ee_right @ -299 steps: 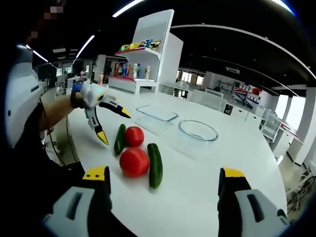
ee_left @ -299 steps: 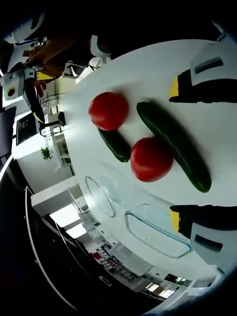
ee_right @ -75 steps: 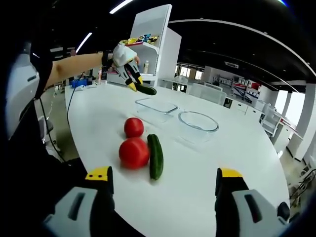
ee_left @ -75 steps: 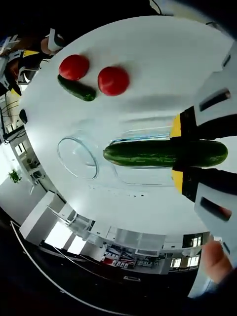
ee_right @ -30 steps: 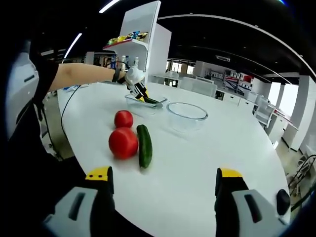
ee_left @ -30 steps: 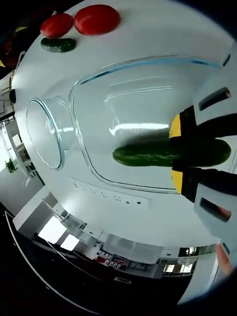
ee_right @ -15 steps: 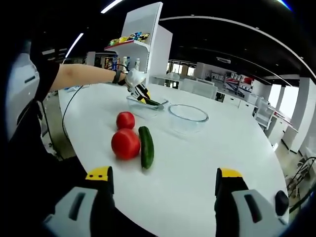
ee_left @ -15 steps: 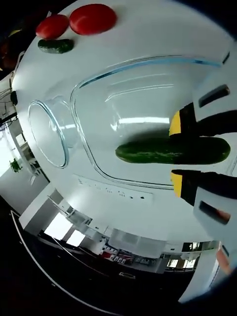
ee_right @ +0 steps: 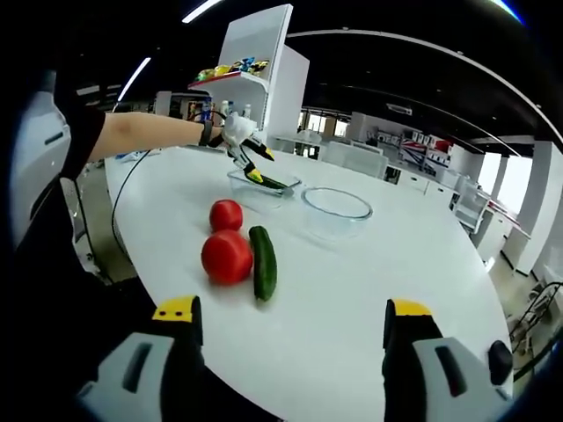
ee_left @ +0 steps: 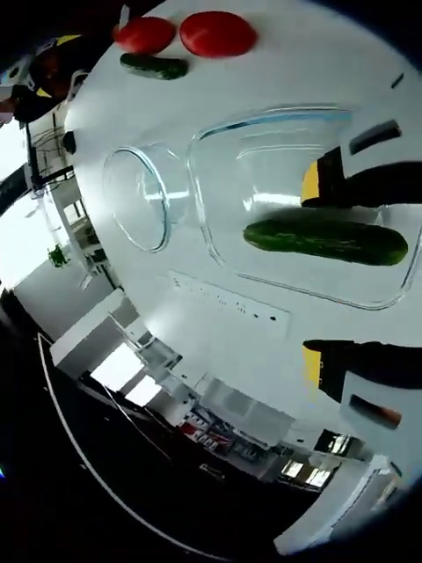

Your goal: Sort the scattered tomatoes and cucumbers on the table and place them into their respective storage containers

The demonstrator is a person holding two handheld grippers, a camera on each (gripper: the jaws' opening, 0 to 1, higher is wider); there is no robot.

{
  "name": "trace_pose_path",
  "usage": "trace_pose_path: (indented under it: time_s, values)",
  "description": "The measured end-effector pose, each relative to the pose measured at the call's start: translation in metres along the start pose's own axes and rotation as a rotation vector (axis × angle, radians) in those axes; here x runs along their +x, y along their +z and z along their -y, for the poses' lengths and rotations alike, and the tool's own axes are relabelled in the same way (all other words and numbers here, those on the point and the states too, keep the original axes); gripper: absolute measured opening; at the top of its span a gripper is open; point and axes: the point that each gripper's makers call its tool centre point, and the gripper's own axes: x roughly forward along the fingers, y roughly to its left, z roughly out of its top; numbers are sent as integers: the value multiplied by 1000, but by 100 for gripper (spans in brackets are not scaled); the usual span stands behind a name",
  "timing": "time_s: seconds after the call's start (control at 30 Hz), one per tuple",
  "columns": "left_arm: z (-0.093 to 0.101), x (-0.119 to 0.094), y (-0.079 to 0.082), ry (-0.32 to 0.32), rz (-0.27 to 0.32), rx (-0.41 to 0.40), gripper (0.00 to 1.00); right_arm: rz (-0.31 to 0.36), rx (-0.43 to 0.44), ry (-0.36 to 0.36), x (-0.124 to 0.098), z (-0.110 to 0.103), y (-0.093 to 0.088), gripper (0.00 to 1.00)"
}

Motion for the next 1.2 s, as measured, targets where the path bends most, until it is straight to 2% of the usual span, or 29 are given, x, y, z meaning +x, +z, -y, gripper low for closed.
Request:
trace_pose_path:
  time_s: [0.1,0.17,0.27,0.37,0.4,0.47,0.53,0.63,0.73,0.83,0.93,1.0,1.13,1.2]
  values:
    - [-3,-8,12,12,84,-104,81,-2,-5,0,0,0,0,80]
    - [5,-14,23,-38,161,-179,85,0,-6,6,1,-2,1,80]
    - [7,-21,28,-48,197,-227,94,2,-9,10,2,-3,3,80]
    - [19,-28,33,-75,226,-234,95,7,-14,16,3,-5,5,80]
    - [30,-34,41,-115,276,-256,95,7,-14,18,2,-5,5,80]
    - [39,-44,53,-123,353,-294,95,6,-15,14,2,-4,5,80]
    - [52,-56,61,-132,399,-286,95,6,-13,9,1,-3,4,80]
    - [73,-69,62,-140,402,-275,95,7,-12,8,1,-1,4,80]
    - [97,-85,57,-145,369,-270,95,2,-15,11,3,-2,4,80]
    - [127,-115,60,-178,400,-279,95,2,-19,19,5,-3,5,80]
    - [144,-143,58,-174,418,-302,95,-4,-26,26,7,-3,6,80]
    - [152,-157,58,-159,424,-307,95,-5,-30,25,9,-2,7,80]
    - [162,-186,61,-76,464,-343,95,4,-40,35,16,-2,12,80]
    - [169,-198,62,-57,464,-350,95,9,-51,42,20,-3,16,80]
